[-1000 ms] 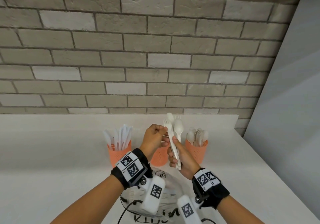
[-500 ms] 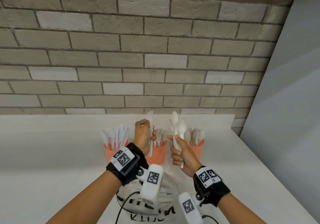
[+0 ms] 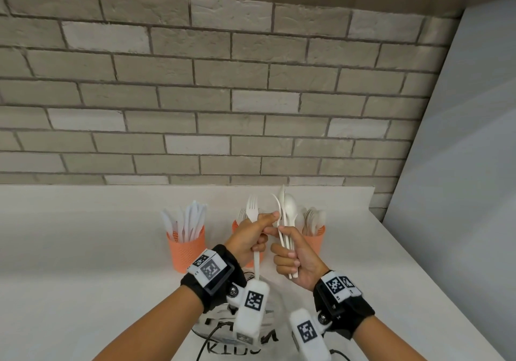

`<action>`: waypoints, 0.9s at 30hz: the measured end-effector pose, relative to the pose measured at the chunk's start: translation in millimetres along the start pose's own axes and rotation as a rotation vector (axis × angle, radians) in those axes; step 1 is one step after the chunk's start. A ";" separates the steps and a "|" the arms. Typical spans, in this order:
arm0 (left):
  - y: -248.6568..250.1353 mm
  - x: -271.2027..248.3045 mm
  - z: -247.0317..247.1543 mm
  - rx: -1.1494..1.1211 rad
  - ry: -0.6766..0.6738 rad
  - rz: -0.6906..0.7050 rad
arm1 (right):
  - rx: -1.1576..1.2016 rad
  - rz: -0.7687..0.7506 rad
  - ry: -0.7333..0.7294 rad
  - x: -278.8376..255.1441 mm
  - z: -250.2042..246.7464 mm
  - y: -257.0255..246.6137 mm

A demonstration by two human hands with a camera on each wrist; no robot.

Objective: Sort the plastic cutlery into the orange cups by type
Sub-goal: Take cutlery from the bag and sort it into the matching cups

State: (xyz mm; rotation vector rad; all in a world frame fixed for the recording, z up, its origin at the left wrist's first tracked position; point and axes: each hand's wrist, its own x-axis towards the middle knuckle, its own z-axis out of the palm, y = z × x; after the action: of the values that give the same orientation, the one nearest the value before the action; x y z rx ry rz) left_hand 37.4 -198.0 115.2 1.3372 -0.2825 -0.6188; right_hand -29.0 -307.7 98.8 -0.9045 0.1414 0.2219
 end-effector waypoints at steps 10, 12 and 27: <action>2.0 -7.9 4.7 0.029 -0.039 0.031 | -0.295 -0.045 0.010 -12.6 0.0 -1.8; 0.0 -5.3 5.0 -0.006 0.012 0.007 | -0.404 -0.082 0.032 -15.7 2.7 -1.4; 12.2 -2.2 -15.2 -0.159 0.360 0.097 | -1.297 -0.571 0.665 -10.7 -23.3 8.7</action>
State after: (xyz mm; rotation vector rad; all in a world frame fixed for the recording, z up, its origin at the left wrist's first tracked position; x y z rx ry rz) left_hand 46.8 -183.1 123.8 1.2469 -0.0038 -0.3039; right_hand -42.2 -322.3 80.3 -2.2402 0.3580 -0.6224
